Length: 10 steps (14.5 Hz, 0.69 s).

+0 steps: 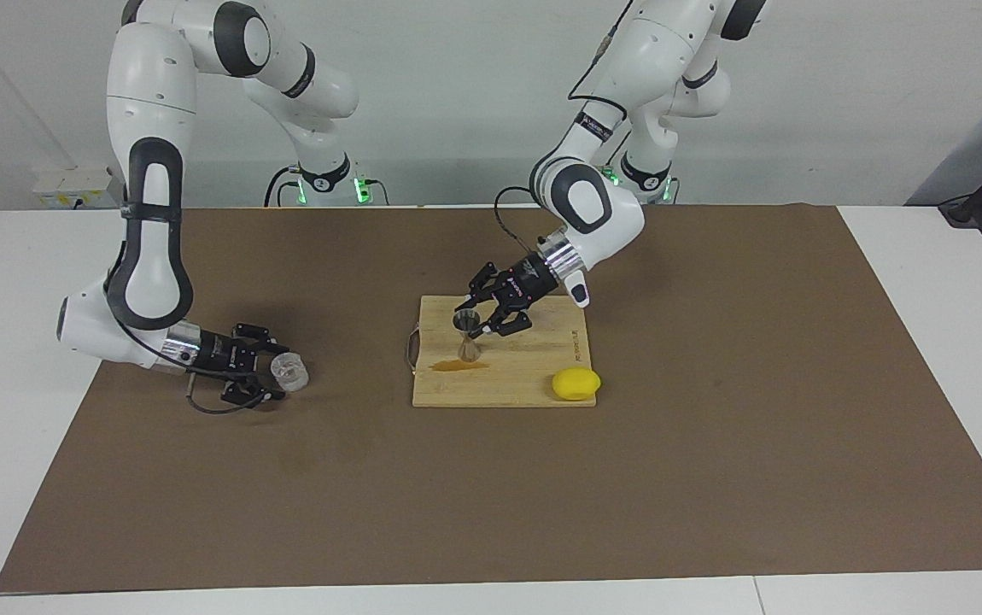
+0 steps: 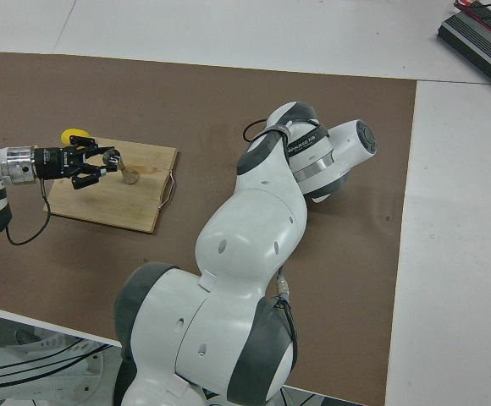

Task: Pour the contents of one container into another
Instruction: 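Set the steel cup down with the left gripper while the right gripper grasps the glass, then lift the glass with the right gripper while the left gripper withdraws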

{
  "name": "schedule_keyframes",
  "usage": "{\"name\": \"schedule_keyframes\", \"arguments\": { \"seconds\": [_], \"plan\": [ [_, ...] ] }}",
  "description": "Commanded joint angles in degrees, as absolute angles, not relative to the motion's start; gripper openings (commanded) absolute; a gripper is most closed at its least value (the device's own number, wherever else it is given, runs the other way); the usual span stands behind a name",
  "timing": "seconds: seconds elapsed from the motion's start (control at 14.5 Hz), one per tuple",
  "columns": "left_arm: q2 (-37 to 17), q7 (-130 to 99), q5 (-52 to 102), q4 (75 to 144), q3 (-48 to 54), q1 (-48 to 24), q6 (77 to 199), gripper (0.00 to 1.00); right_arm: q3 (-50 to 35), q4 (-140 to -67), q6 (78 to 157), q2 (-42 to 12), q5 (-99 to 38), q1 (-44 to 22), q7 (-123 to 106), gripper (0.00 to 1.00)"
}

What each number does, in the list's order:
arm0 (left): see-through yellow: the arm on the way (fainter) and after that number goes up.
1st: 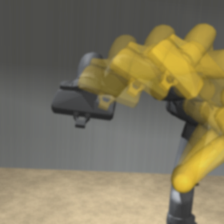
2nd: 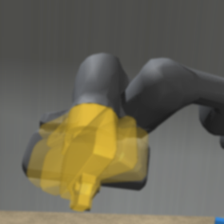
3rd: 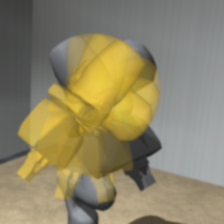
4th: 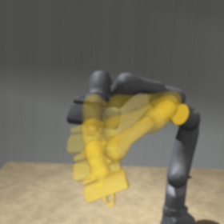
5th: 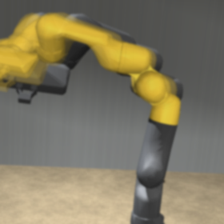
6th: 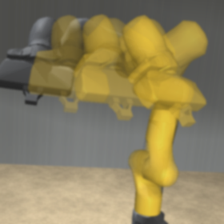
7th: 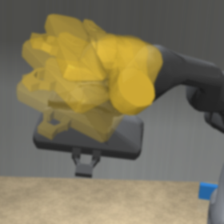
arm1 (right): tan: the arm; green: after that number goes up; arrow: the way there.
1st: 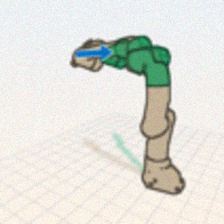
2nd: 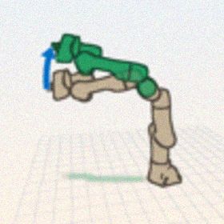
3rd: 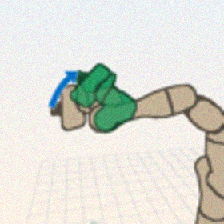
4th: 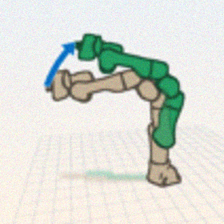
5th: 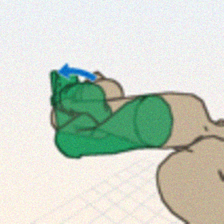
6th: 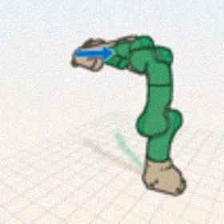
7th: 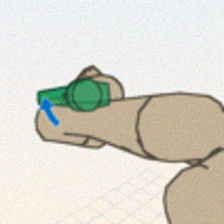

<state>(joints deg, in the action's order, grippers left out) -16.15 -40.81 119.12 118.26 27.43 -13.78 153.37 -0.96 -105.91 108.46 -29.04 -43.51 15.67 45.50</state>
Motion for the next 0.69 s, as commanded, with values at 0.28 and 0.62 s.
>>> {"name": "schedule_keyframes", "arguments": {
  "seconds": [0.28, 0.62],
  "plan": [
    [-18.1, -41.4, 118.5, 116.5, 26.5, -15.6, 155.1, 0.68, -1.1, -108.5, 109.7, -27.3, -45.0, 14.9, 41.4, 0.95],
    [-18.5, -41.5, 118.3, 116.1, 26.5, -14.9, 154.6, 1.00, -1.1, -108.2, 109.4, -27.3, -45.0, 14.9, 39.7, 0.42]
  ]
}}
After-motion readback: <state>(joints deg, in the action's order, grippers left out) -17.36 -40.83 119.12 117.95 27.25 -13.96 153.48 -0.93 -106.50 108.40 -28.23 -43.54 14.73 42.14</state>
